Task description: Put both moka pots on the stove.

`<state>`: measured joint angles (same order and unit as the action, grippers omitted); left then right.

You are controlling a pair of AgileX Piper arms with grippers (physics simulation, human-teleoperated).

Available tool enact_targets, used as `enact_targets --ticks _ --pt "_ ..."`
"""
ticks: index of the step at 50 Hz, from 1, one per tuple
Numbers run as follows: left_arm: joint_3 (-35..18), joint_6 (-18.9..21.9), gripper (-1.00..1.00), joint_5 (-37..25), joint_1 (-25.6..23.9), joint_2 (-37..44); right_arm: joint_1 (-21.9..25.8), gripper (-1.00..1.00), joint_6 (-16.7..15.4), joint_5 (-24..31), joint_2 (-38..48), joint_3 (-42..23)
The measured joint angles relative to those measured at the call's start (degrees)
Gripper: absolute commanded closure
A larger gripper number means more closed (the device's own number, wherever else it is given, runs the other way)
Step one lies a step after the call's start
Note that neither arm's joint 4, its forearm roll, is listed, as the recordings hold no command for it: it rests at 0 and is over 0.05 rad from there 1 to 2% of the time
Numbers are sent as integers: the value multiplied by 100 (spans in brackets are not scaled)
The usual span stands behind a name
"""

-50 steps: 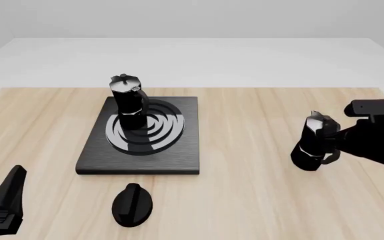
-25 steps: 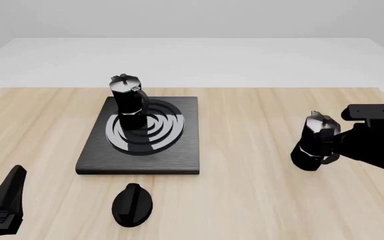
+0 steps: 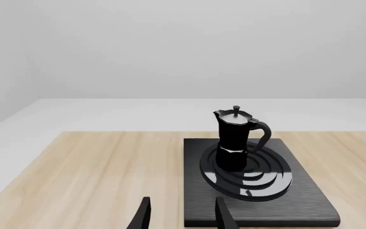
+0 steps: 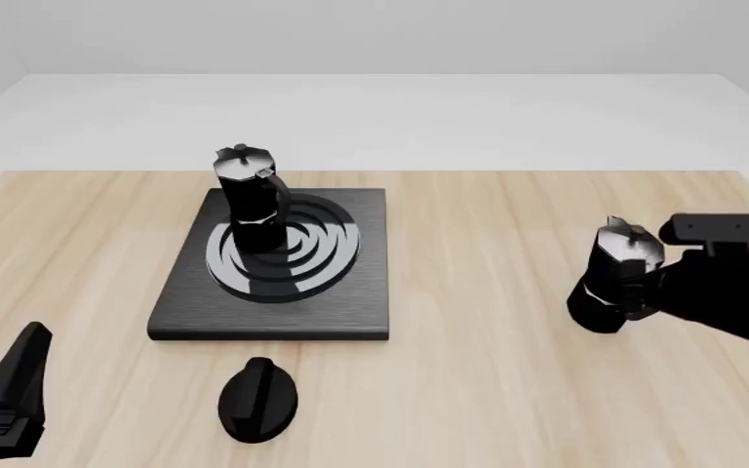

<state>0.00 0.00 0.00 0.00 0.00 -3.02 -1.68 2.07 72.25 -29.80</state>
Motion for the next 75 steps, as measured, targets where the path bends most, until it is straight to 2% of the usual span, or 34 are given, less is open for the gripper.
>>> enact_targets --ticks 28,29,53,63,75 --pt "0 0 -100 0 0 0 93 -100 75 -309 194 179" --pt "0 0 -100 0 0 0 103 100 69 -328 190 190" --pt "0 0 -100 0 0 0 -3 100 -656 -840 -314 616" --pt "0 0 -100 0 0 0 48 100 -766 -880 -593 600" --pt "0 0 -100 0 0 0 275 100 -751 -873 -706 400"
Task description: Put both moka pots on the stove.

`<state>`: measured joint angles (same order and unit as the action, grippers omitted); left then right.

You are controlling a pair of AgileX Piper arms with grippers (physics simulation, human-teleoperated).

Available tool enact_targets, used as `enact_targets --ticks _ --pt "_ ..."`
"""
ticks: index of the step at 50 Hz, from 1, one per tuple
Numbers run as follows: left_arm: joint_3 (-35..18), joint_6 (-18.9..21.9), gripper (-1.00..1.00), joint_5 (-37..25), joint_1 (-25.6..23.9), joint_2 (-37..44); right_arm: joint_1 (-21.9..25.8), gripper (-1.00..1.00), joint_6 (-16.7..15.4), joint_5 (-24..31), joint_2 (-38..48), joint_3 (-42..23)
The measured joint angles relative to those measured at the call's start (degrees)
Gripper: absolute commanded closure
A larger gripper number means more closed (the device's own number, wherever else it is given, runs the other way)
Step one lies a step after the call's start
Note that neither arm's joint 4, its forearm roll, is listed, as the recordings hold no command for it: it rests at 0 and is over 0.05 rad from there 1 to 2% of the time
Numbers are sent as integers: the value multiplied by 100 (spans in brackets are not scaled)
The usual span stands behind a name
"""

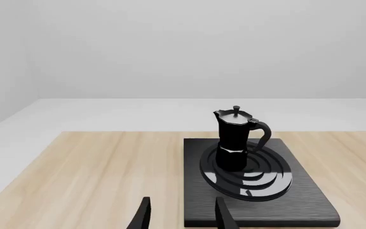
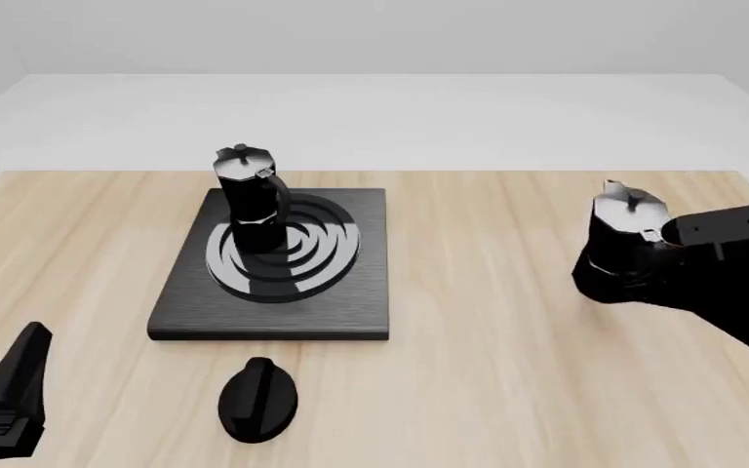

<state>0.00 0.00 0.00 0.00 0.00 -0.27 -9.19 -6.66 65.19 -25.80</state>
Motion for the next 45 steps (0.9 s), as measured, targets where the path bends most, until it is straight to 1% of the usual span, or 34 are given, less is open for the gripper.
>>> enact_targets --ticks 12,29,45 --pt "0 0 -100 0 0 0 473 100 27 -20 242 -436" --pt "0 0 -100 0 0 0 1200 100 47 -17 906 -1270" --pt "0 0 -100 0 0 0 1730 100 45 16 1442 -1942"
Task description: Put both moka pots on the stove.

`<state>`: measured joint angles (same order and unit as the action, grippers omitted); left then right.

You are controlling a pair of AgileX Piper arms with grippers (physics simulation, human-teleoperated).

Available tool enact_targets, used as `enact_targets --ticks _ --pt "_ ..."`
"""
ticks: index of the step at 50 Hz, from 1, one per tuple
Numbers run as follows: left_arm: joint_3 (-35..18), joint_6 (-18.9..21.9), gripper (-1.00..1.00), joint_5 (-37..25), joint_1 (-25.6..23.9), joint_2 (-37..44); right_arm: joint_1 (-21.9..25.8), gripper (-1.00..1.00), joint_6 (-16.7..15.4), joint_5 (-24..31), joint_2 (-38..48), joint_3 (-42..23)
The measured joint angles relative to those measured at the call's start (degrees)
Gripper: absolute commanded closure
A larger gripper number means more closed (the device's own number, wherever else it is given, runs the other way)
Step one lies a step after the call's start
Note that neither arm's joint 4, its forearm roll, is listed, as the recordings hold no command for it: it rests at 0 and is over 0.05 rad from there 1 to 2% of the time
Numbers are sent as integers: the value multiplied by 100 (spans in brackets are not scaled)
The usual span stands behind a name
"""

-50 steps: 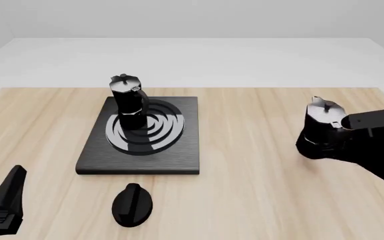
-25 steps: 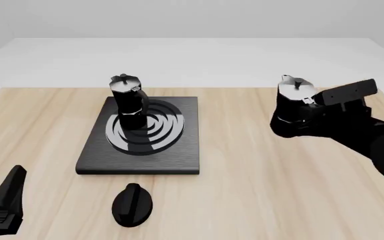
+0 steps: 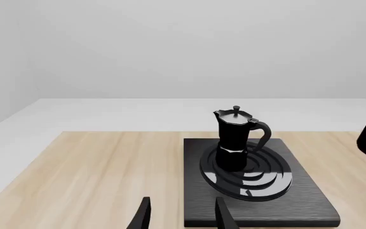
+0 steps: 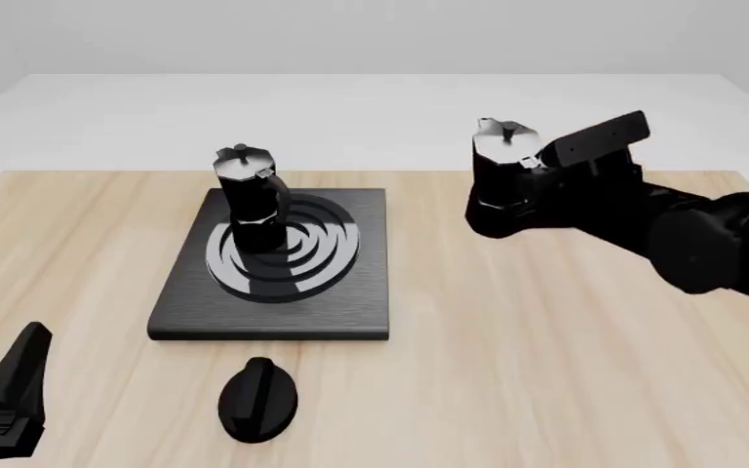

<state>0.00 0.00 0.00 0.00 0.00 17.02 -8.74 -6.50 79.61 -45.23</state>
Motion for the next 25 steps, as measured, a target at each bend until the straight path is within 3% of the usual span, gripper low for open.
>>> enact_targets --ticks 25 --pt "0 0 -100 0 0 0 649 100 0 258 697 -1196"
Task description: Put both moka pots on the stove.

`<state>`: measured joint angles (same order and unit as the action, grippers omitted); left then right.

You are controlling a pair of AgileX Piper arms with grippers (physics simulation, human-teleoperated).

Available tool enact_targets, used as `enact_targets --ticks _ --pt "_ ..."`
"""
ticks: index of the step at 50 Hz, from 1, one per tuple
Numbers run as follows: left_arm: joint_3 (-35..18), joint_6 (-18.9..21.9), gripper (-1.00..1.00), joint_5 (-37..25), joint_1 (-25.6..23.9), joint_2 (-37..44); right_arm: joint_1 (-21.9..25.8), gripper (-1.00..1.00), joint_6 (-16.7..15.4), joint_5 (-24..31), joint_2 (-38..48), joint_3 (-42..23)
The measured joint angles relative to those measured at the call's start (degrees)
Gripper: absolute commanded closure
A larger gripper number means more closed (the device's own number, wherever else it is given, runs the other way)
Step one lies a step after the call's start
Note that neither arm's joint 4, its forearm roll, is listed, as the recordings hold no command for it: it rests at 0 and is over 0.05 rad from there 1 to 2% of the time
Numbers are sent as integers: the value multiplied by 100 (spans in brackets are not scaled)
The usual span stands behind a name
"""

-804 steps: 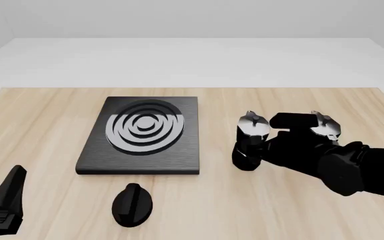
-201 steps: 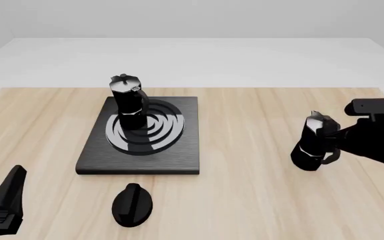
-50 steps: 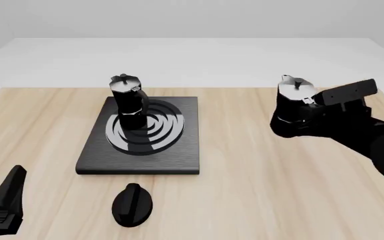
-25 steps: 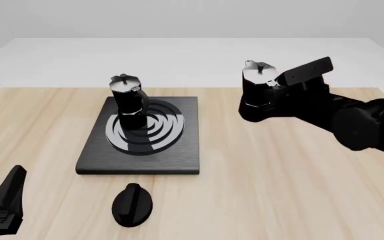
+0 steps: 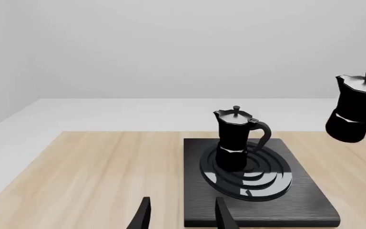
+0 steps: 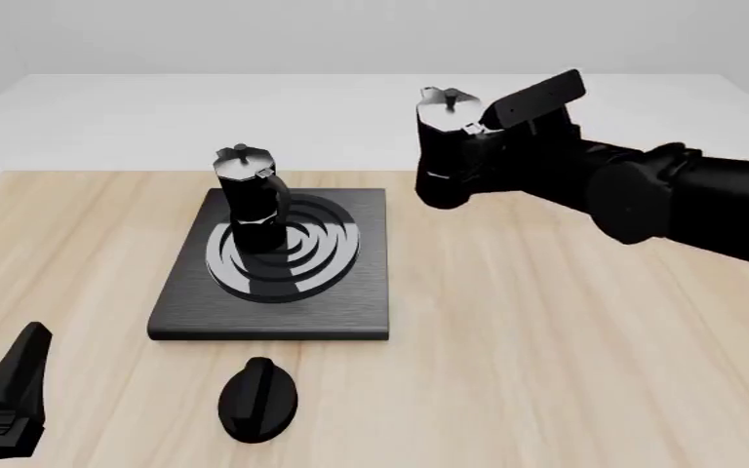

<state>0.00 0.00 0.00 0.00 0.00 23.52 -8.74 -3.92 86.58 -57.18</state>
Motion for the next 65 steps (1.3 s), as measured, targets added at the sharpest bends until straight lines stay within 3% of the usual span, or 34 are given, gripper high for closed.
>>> enact_targets --ticks 34,65 --pt "0 0 -100 0 0 0 588 100 28 314 744 -1113" --pt "0 0 -100 0 0 0 791 100 120 316 1217 -1597"
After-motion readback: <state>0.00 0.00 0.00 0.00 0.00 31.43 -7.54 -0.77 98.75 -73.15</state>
